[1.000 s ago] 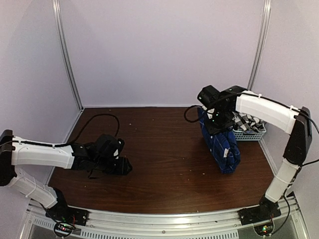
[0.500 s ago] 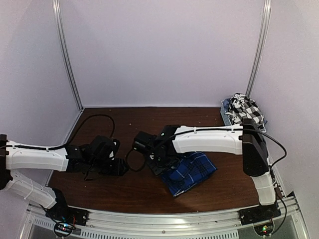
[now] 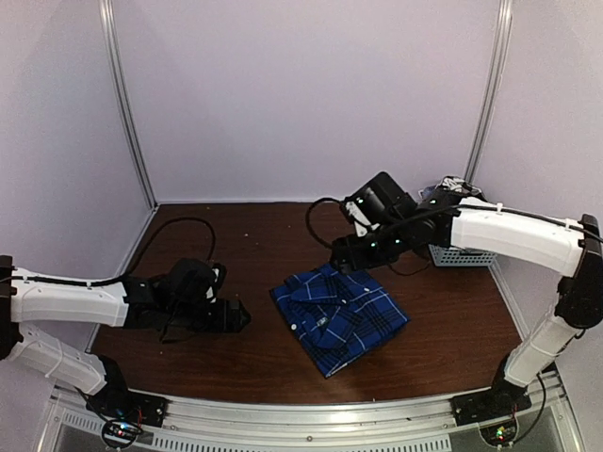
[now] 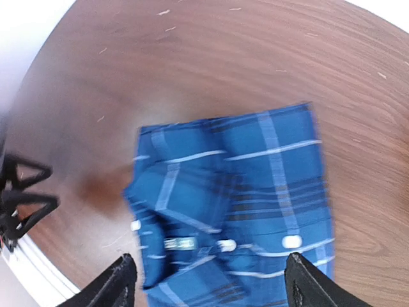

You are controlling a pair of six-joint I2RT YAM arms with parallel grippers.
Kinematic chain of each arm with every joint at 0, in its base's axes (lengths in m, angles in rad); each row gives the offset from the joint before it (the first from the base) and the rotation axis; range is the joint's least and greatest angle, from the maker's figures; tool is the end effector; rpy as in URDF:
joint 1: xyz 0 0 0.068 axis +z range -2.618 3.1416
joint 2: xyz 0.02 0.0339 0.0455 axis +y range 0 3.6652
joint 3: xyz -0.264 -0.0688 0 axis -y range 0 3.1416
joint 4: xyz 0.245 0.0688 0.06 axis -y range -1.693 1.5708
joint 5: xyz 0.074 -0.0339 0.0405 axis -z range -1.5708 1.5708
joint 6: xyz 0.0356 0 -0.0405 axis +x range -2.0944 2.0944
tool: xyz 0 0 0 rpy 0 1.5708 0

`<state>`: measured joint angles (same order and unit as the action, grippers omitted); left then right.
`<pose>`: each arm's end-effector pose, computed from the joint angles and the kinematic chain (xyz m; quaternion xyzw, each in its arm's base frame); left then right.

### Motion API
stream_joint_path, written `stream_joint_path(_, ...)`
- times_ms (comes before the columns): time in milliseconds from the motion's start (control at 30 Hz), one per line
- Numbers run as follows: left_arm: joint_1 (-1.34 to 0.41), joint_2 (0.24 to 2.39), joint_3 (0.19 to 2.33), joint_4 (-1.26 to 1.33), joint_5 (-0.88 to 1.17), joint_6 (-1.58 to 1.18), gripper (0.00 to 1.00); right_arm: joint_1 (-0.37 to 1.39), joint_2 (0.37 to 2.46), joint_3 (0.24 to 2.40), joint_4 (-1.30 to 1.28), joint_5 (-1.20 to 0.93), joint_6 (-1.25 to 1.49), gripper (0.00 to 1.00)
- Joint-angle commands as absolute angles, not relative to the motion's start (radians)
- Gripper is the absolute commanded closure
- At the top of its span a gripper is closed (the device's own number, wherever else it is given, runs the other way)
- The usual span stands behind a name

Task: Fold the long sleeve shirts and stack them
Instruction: Turn over the square-folded shirt at the center of the board, then rotate the square-folded shirt at the center of the board.

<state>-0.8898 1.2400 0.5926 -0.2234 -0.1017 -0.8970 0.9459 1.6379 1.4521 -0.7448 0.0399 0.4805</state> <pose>0.1516 -0.1814 0.1796 -0.0208 0.9381 -0.2369 0.2518 0.2088 0.2871 0.3027 -0.2127 0.9249 0.1915 0.2503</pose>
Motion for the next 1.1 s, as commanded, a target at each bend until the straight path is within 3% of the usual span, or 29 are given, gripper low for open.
stream_joint_path(0,-0.884,1.248,0.575,-0.112,-0.044,-0.917,0.18,0.762,1.535,1.249,-0.597,-0.100,0.443,0.20)
stream_joint_path(267,-0.884,1.302,0.554,0.077,0.092,-0.950,0.14,0.520,1.554,1.049,-0.389,-0.349,0.405,0.20)
stream_joint_path(633,-0.884,1.417,0.559,0.238,0.177,-1.009,0.15,0.499,1.616,0.868,-0.205,-0.545,0.453,0.25)
stream_joint_path(833,-0.884,1.423,0.547,0.261,0.161,-1.050,0.15,0.568,1.529,0.729,-0.138,-0.547,0.514,0.27)
stream_joint_path(1067,-0.884,1.392,0.533,0.215,0.115,-1.086,0.15,0.798,1.425,0.642,-0.044,-0.449,0.693,0.28)
